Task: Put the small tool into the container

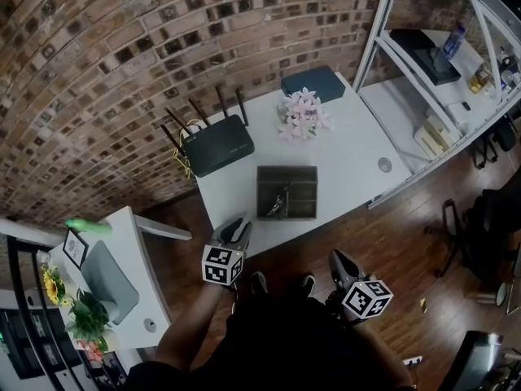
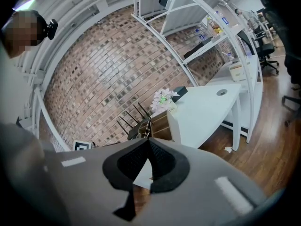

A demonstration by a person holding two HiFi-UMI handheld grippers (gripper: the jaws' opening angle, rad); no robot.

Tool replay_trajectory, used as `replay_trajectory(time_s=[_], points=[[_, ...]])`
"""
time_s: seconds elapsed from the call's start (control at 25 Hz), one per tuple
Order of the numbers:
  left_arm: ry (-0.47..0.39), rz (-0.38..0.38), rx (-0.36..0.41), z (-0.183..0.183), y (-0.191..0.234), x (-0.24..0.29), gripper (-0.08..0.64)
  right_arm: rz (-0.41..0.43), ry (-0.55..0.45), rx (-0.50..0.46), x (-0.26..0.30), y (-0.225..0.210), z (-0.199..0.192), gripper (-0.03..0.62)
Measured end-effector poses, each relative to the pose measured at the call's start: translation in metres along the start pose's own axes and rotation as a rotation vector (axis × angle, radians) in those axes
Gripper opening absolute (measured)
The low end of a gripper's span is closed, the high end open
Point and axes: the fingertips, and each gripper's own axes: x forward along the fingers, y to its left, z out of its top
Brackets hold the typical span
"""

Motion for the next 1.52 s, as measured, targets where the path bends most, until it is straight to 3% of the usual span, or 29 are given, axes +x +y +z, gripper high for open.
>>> replay_trajectory(time_s=[0.28, 0.56, 0.76, 1.52], points=[[-0.117, -0.134, -0.039, 0.032, -0.046, -0.064, 0.086, 0.058, 0.029, -0.058, 0.020, 0.027, 0.001, 0.009], [-0.185, -0.216, -0.135, 0.053, -0.093, -0.078, 0.078, 0.148, 0.016, -0.164, 0.026, 0.067, 0.011, 0.009], [-0.154, -0.273, -0.131, 0.042, -0.116, -0.078, 0.071, 0.204, 0.004, -0.255, 0.021, 0.086, 0.010, 0.011], [-0.134, -0.307, -0.138, 0.043, -0.125, -0.075, 0.071, 0.212, -0.009, -0.309, 0.015, 0.092, 0.013, 0.011]])
